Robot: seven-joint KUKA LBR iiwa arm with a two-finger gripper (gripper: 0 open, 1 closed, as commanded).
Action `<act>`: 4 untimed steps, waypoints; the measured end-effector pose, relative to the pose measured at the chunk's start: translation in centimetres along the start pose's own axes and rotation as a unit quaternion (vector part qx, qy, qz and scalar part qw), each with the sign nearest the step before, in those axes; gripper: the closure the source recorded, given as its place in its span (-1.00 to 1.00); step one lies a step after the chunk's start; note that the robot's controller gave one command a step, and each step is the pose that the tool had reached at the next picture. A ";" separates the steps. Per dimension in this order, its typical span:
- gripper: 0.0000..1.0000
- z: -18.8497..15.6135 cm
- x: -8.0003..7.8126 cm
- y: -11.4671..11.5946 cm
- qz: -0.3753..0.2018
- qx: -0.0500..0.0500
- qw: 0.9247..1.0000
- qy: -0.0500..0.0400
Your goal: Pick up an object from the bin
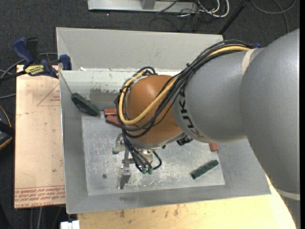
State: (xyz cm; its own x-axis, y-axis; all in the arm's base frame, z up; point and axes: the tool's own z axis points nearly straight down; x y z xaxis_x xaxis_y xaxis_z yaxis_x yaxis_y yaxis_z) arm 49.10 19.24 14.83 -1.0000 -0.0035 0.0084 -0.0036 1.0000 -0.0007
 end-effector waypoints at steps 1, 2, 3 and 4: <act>-1.00 -0.4 -0.2 -0.1 0.002 -0.001 1.000 -0.004; -1.00 1.0 -2.8 -4.5 0.046 -0.002 0.999 -0.005; -1.00 -1.4 -3.5 -5.9 0.067 0.000 0.998 -0.004; -1.00 2.0 -8.2 -8.0 0.073 -0.003 0.997 -0.010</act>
Offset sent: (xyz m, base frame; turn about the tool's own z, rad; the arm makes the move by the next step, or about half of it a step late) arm 0.0479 -0.0829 -0.0223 0.1655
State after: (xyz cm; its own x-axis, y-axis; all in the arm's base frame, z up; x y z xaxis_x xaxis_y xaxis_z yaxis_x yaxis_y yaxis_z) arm 57.34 11.26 12.75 -0.9897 0.1430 -0.0119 0.1429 0.9897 0.0055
